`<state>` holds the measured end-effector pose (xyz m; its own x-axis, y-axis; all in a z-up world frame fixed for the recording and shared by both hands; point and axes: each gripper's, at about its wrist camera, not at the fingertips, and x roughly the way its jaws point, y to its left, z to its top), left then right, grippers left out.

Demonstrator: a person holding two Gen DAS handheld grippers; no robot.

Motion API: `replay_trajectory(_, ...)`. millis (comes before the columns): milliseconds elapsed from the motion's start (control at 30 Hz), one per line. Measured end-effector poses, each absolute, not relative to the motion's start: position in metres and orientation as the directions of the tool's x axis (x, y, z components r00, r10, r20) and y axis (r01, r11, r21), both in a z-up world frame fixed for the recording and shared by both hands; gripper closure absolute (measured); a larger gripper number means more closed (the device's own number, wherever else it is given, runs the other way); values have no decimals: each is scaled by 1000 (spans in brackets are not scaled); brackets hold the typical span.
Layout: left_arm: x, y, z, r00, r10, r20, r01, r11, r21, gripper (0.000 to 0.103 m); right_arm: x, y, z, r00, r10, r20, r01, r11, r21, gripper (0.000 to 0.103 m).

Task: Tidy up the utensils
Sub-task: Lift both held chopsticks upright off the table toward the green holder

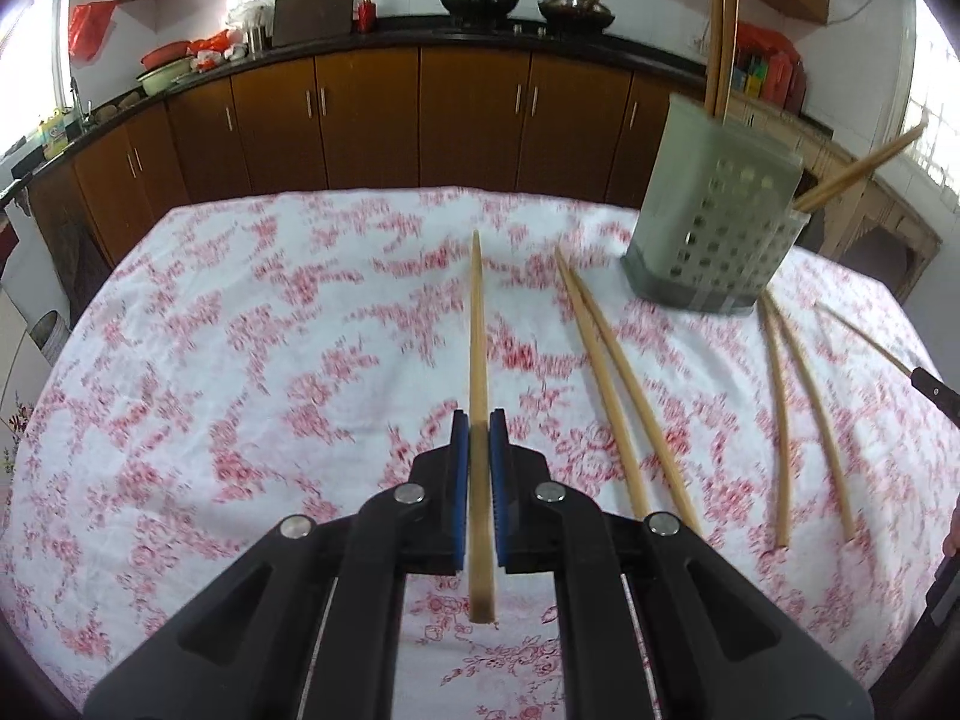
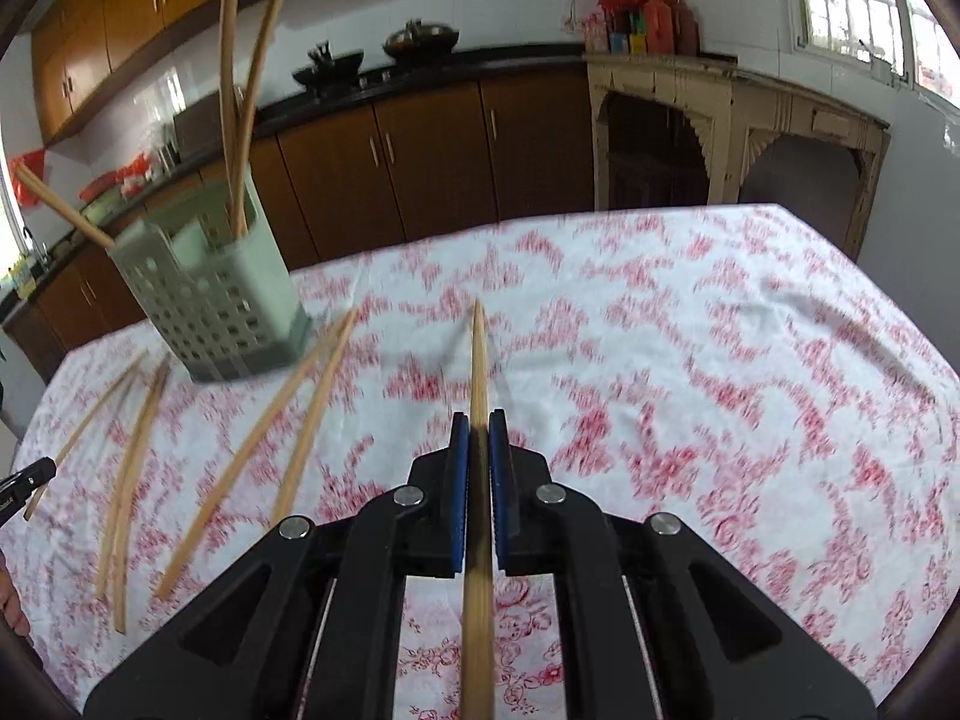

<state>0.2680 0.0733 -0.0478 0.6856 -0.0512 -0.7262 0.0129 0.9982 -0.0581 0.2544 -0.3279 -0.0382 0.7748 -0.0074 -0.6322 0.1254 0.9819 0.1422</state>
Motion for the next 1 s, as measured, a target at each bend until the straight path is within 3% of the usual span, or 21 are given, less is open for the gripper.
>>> replay_trajectory(500,249,77,29,829,-95,-551,53,994,-91,95,244,-335,16,882,-9,-471,103,979,173,96)
replay_trajectory(800,259,77,7,765,-102,-636,58,994,-90,95,245,-333,19,889,-1,-458,89,981,172,96)
replay_trajectory(1000,257,80,4,770,-93,-632,44,995,-93,95,243,-332,19,889,2,-458,86,981,172,96)
